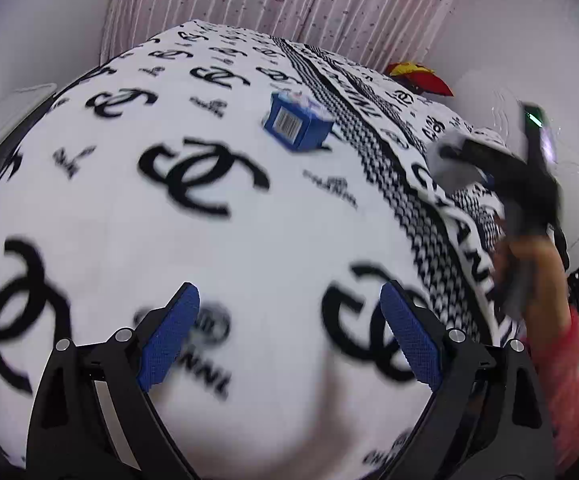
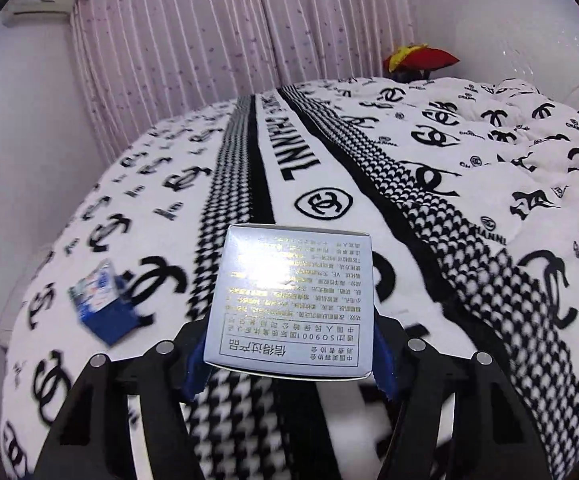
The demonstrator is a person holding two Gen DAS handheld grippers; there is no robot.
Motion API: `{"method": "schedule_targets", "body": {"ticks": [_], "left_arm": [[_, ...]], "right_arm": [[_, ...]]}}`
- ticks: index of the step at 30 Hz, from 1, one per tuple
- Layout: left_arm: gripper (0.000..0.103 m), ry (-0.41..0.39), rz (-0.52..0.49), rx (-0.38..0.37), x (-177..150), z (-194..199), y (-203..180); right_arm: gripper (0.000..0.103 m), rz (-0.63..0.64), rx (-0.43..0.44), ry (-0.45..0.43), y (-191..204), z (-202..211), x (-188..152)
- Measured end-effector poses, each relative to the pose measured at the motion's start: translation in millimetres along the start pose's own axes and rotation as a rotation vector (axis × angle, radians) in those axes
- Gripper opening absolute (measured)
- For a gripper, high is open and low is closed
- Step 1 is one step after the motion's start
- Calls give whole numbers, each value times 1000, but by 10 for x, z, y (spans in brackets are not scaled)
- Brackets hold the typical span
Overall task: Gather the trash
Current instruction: 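Grasp the silver-white box with the right gripper, then grasp the blue-white milk carton with the left gripper while right holds box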
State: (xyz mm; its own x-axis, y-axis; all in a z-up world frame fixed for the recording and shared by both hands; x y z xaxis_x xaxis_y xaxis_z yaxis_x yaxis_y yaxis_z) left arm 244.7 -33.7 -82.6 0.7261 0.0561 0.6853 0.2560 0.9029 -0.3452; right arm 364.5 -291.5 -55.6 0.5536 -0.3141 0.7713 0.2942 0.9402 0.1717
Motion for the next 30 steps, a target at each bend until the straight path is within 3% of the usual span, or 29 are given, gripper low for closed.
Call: {"method": "schedule_targets", "body": {"ticks": [6, 10, 16, 22, 24, 30], "left_arm": [[90, -36, 0, -12, 632, -369, -264], [90, 25, 42, -31, 1022, -868, -439], [90, 71, 121, 108, 1461, -1489, -334], [90, 138, 179, 243, 1561, -1882, -120], [75, 141, 186, 241, 1514, -1890, -76], [65, 134, 133, 215, 1457, -1717, -102]], "right_arm": [[63, 34, 84, -47, -33, 568, -224], [63, 71, 111, -81, -56, 886, -374], [63, 87, 134, -109, -164, 1118, -483], [63, 84, 165, -96, -210, 1130, -569], [63, 84, 172, -92, -200, 1121, -604], [63, 80, 192, -82, -139, 1156, -689]]}}
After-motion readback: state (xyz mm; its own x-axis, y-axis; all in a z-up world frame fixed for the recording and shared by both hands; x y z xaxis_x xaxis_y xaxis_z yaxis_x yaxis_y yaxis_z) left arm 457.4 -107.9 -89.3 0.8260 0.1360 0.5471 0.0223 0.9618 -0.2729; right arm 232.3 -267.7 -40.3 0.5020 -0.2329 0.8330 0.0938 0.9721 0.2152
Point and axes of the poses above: each gripper's, at about its wrist camera, not at the fingertips, and z roughly against the way its jaws point, y to its left, x to its top, the point moved 7 cm from there along -z, roughly the way its jaws point, and after that the axes turned 2 degrees about -y, right-handed, at the moved point
